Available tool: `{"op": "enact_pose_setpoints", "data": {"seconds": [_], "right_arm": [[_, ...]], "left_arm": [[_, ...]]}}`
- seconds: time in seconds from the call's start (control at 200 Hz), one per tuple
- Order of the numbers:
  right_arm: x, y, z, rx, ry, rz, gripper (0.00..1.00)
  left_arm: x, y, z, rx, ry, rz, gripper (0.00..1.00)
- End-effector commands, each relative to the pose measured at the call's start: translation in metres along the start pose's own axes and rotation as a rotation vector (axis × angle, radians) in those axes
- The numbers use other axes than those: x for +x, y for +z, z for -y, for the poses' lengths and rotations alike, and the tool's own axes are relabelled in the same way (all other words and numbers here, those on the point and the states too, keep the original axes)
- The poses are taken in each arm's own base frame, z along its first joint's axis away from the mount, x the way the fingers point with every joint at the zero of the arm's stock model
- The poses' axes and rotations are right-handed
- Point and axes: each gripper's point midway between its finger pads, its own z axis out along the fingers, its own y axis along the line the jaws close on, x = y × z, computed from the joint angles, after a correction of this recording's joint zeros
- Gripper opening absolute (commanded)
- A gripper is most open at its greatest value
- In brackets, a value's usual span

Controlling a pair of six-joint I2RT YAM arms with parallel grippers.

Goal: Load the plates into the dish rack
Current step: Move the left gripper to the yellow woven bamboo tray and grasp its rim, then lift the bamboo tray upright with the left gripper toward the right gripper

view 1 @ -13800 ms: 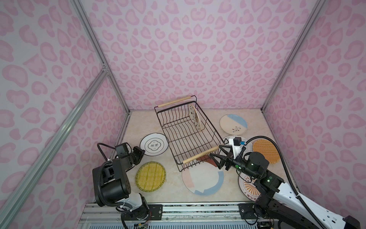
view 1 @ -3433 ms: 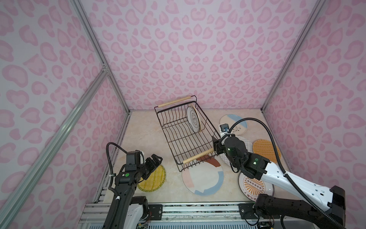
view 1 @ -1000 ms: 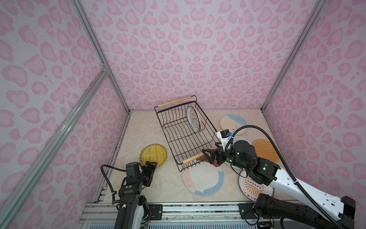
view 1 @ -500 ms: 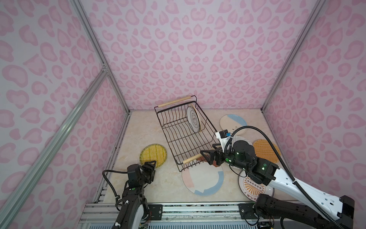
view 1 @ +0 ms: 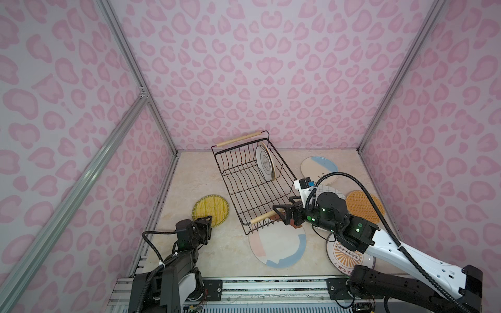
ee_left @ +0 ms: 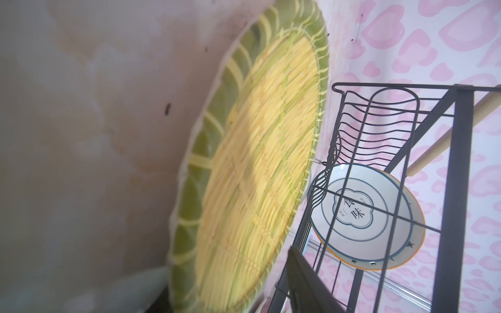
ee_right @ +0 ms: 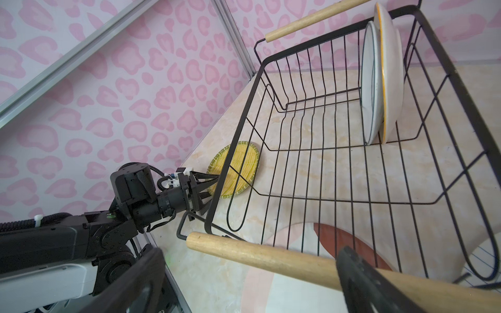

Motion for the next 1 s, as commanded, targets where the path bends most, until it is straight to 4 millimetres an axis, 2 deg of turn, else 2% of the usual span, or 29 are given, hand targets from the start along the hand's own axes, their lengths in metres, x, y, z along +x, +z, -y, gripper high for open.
{"op": "enact_pose_setpoints", "data": {"seconds": [0.0,0.15,0.17,0.34,0.465,0.565,0.73,0.875,1.0], "right_arm": [[-0.003,-0.001,-0.001,-0.004,-0.001,0.018,0.98],[-0.006,-0.004,0.0,0.006,-0.005,0.03,0.98],[-0.006,-0.005,0.0,0.007,-0.006,0.029,0.98],[-0.006,-0.007,0.001,0.015,-0.009,0.027,0.98],[-0.007,-0.011,0.003,0.028,-0.017,0.024,0.98],[-0.009,-0.015,0.005,0.041,-0.023,0.03,0.98],[-0.011,-0.019,0.005,0.045,-0.021,0.04,0.98],[-0.013,-0.021,0.004,0.046,-0.021,0.039,0.98],[-0.018,-0.025,0.004,0.051,-0.027,0.049,0.98]], "left_arm": [[-0.006,-0.001,-0.041,-0.172,-0.075,0.055,0.5],[-0.01,0.003,-0.037,-0.183,-0.089,0.065,0.37],[-0.011,0.004,-0.036,-0.184,-0.09,0.065,0.31],[-0.017,0.004,-0.028,-0.17,-0.075,0.088,0.05],[-0.021,-0.005,-0.004,-0.125,-0.015,0.108,0.04],[-0.028,-0.025,0.012,-0.14,0.05,0.164,0.04],[-0.045,-0.074,0.051,-0.069,0.156,0.32,0.04],[-0.05,-0.111,0.083,-0.03,0.235,0.383,0.04],[-0.045,-0.139,0.133,0.055,0.344,0.399,0.04]]}}
